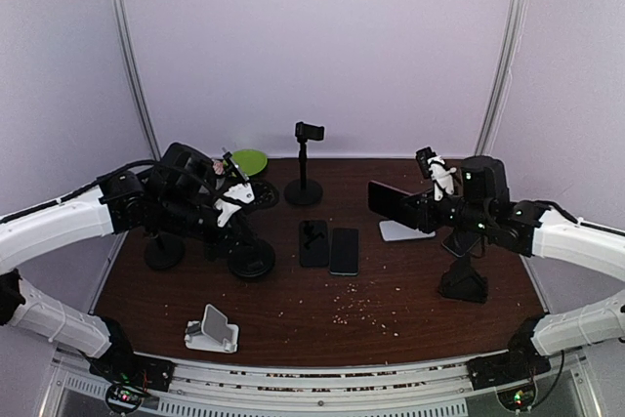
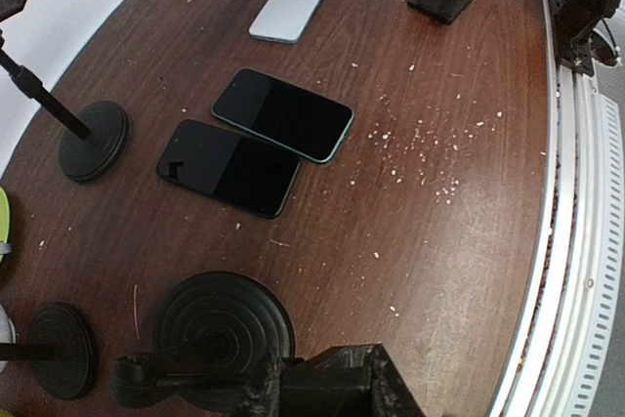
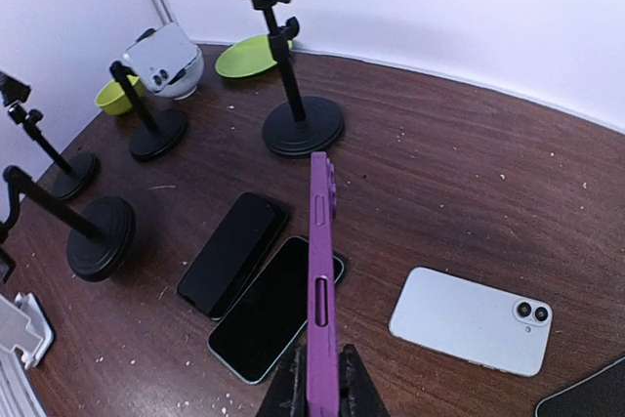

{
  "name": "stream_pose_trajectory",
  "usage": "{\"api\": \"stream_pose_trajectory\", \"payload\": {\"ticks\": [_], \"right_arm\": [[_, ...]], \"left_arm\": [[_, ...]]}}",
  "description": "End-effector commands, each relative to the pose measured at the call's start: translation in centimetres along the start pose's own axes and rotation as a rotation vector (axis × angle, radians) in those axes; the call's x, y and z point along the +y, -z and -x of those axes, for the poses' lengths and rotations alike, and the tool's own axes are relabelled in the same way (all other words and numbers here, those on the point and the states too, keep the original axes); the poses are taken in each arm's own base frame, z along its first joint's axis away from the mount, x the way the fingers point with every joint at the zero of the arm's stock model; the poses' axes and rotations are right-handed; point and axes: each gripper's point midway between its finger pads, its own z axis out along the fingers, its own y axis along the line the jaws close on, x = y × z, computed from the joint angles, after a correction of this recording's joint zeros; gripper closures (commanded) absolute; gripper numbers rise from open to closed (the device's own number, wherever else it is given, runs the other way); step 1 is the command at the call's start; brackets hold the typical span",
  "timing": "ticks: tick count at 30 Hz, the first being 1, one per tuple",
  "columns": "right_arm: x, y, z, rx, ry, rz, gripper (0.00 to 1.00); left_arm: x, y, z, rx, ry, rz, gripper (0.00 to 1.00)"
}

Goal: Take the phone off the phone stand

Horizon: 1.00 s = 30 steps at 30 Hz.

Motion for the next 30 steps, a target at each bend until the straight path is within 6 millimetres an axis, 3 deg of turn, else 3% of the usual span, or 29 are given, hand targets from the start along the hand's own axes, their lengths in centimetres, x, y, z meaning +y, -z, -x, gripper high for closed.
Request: {"api": "stream_pose_trajectory", "payload": {"ticks": [1, 7, 14, 22, 30], "right_arm": [[-1.6, -2.7, 4.1, -0.087, -0.171, -0.004, 1.0], [-4.0, -6.6, 5.6, -0.106, -0.323, -0.037, 1.0], [-5.2, -11.2, 5.3, -0.107, -0.457, -0.024, 1.0], [-6.4, -16.0, 3.7, -0.092, -0.586, 0.016, 1.0], [-7.5, -20.0, 0.3, -0.052, -0.74, 0.071, 1.0]], "left_arm": [[2.1, -0.2, 1.7, -0.053, 0.008, 0.084, 1.0], [1.9, -0.7, 1.1, -0.048, 0.03, 0.071, 1.0], [1.6, -1.0, 0.7, -0.039, 0.044, 0.052, 1.0], [1.2, -1.1, -0.3, -0.028, 0.054, 0.045, 1.0], [1.1, -1.3, -1.0, -0.023, 0.068, 0.046, 0.98]]}}
